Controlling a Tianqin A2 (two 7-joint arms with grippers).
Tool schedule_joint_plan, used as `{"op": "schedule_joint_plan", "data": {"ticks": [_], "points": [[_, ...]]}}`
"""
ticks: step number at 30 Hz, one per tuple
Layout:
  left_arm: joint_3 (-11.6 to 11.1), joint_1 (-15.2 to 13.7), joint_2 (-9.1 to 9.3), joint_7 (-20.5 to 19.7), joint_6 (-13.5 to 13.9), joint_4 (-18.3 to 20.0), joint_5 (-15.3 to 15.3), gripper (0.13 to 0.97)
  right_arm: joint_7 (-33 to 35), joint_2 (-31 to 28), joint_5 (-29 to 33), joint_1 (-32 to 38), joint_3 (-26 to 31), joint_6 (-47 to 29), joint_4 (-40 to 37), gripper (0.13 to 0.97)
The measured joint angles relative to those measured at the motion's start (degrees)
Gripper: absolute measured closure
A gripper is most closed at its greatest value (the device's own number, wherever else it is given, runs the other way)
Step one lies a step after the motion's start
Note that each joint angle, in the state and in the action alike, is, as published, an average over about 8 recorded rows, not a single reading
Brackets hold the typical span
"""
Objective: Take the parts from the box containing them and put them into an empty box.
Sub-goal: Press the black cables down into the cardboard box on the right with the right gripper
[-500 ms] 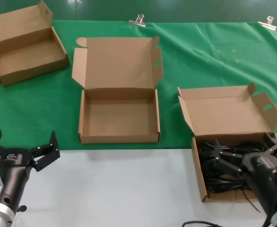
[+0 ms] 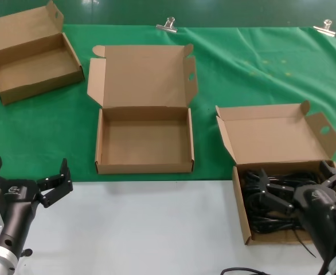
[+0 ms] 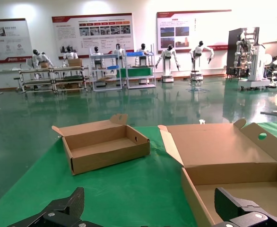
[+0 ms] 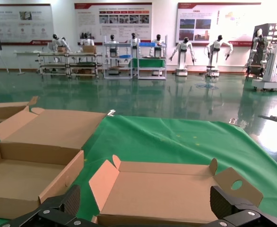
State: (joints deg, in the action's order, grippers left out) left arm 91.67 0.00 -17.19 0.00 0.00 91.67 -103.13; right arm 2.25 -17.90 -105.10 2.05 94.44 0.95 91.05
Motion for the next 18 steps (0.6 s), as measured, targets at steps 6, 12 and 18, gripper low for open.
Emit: {"op": "schedule_joint_plan", "data": {"ticks": [6,12,18], "points": [[0.0,0.0,0.0,0.0,0.0,0.0,0.0,0.132,2.14,-2.44,-2.77,3.53,5.31,3.98,-1.27,0.129],[0.0,0.0,0.0,0.0,0.0,0.0,0.0,0.132,9.67,-8.53,-13.37,10.4,15.81,11.85,-2.38,0.129],[0.0,0.0,0.0,0.0,0.0,0.0,0.0,0.132,19.86,-17.72,-28.38,18.92,30.34,21.96,-0.21,0.129]]}}
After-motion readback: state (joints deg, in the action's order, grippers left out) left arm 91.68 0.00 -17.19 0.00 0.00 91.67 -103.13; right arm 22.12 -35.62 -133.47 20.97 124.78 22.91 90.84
